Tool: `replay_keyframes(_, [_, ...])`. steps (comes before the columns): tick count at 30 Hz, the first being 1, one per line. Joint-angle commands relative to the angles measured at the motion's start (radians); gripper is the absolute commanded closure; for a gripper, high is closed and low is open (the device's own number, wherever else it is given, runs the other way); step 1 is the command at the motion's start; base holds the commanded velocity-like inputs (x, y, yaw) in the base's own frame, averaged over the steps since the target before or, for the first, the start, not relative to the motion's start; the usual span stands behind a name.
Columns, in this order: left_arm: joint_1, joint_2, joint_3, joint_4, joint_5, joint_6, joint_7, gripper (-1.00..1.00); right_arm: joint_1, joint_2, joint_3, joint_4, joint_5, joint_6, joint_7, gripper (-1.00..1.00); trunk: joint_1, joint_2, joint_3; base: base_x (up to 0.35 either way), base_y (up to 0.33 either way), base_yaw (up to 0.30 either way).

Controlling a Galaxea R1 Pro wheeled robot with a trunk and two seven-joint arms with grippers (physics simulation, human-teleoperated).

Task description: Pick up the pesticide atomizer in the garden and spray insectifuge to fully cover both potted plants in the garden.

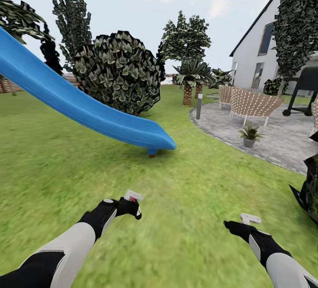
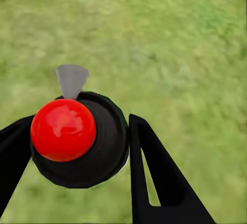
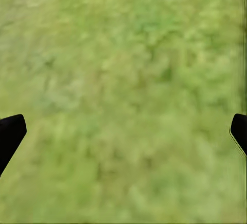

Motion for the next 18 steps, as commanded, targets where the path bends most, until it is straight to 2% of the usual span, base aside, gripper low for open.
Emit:
replay_keyframes(1, [0.000, 0.000, 0.002, -0.003, -0.002, 0.007, -0.004, 1.00, -0.001, 0.001, -0.009, -0.002, 0.008, 0.005, 0.007, -1.00, 0.000, 0.000, -0.001, 0.336, 0.113, -0.274])
replay_keyframes(18, [0.000, 0.000, 0.002, -0.003, -0.002, 0.007, -0.004, 1.00, -0.001, 0.001, -0.009, -0.002, 0.007, 0.005, 0.007, -1.00, 0.000, 0.000, -0.001, 0.336, 0.113, -0.273])
